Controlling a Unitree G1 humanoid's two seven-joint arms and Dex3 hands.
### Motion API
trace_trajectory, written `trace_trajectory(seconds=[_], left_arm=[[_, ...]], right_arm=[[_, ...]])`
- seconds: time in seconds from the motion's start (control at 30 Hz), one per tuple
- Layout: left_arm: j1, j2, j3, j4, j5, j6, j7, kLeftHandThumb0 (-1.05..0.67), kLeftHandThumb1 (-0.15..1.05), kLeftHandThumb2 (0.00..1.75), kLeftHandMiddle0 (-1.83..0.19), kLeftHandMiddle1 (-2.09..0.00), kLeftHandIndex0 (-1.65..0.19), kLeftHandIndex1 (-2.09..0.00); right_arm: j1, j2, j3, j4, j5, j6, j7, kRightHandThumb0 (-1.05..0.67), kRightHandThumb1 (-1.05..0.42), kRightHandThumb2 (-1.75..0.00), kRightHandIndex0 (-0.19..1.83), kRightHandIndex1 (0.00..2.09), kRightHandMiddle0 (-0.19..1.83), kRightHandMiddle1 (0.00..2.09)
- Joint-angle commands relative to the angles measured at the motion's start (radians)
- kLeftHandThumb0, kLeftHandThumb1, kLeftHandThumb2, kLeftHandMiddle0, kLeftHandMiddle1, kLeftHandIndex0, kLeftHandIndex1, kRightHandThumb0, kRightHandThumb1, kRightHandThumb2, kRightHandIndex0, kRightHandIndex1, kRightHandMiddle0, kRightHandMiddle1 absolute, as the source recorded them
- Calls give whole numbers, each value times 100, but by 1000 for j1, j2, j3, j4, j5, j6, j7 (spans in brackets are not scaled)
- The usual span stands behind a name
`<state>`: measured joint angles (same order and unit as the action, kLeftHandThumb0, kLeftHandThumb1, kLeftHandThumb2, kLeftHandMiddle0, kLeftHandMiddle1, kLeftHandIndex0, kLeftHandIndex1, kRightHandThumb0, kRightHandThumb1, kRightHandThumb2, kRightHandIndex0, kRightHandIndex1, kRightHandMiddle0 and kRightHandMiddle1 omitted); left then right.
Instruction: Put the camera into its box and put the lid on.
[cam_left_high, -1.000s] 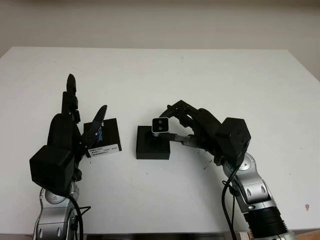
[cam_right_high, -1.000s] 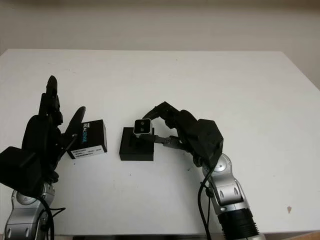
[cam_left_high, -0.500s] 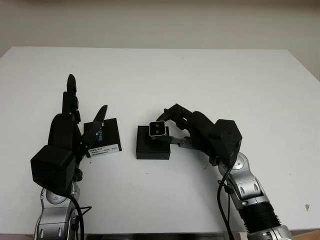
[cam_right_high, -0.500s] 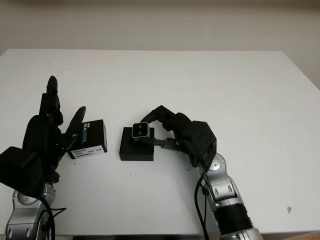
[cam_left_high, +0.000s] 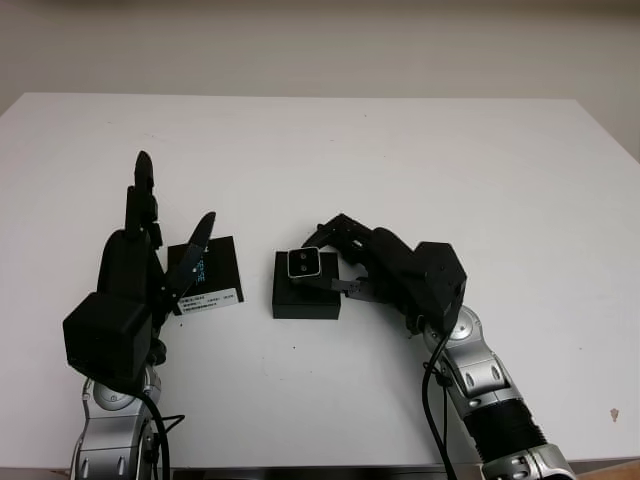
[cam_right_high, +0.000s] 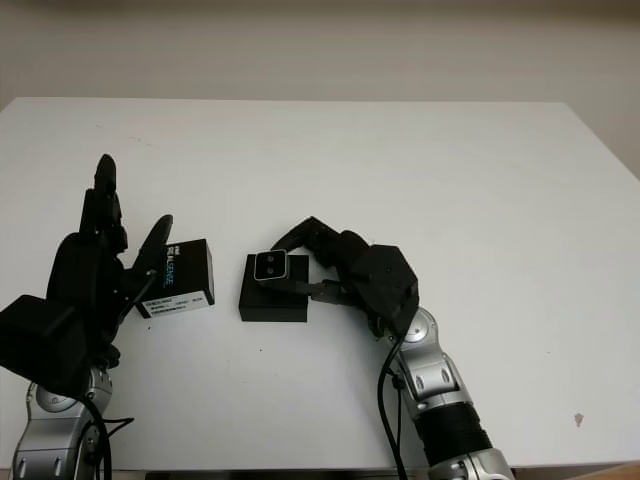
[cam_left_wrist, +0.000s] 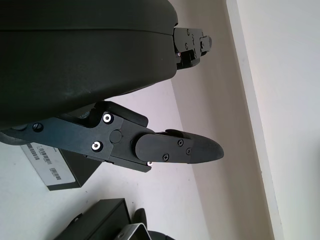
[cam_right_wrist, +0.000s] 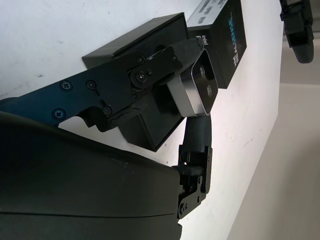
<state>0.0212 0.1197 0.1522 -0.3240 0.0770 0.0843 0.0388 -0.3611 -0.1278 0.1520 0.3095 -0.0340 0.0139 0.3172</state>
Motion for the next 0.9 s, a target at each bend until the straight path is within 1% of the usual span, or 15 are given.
trace_trajectory(seconds=[0.0, 0.53, 0.87], left_arm=[[11, -3, -4, -20, 4, -2, 5, -55, 105, 28, 9, -6, 8, -6], [19, -3, 0, -27, -3, -1, 3, -53, 105, 28, 9, -5, 8, -5], [18, 0, 2, -28, -6, 0, -2, -54, 105, 28, 9, -6, 8, -6]], right_arm=[[-13, 14, 1, -1, 9, 6, 6, -44, -93, -5, 17, 6, 33, 169], [12, 12, 7, 25, -18, -47, -2, -45, -94, -6, 15, 5, 30, 170], [3, -1, -21, 19, -19, -38, -4, -44, -94, -5, 16, 5, 30, 172]])
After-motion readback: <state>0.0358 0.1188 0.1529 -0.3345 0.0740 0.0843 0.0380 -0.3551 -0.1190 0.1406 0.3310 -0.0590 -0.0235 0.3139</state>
